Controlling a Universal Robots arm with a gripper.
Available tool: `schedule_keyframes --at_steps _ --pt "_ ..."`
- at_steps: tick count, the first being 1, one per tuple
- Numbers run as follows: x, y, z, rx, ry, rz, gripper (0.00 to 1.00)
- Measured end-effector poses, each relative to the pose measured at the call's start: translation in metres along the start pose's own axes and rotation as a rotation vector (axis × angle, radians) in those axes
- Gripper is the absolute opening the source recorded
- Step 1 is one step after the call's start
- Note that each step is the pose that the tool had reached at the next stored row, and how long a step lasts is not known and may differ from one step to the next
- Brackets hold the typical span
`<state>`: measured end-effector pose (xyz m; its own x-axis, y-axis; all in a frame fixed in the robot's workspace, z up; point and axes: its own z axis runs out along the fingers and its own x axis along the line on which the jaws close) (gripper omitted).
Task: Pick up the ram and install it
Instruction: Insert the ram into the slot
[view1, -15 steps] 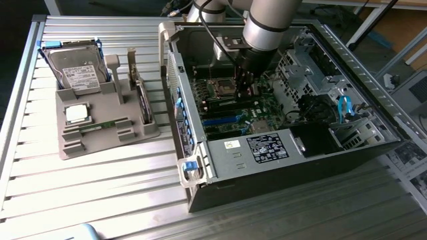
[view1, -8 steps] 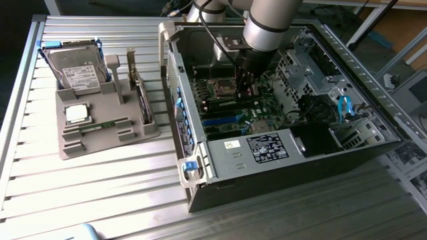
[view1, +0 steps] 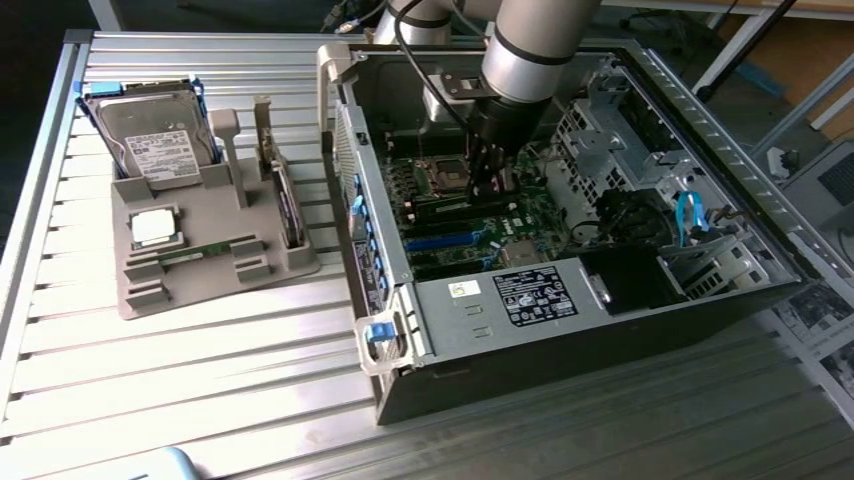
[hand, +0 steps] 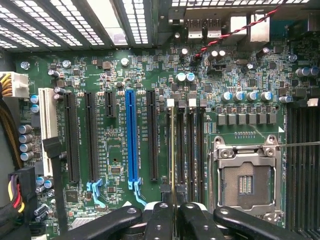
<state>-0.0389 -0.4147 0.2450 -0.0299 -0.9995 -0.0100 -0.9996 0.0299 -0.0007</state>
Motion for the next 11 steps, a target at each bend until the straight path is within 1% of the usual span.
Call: schedule_keyframes --at_steps 11 --pt "0.0000 0.0000 0.0027 0.0000 0.0000 0.000 0.12"
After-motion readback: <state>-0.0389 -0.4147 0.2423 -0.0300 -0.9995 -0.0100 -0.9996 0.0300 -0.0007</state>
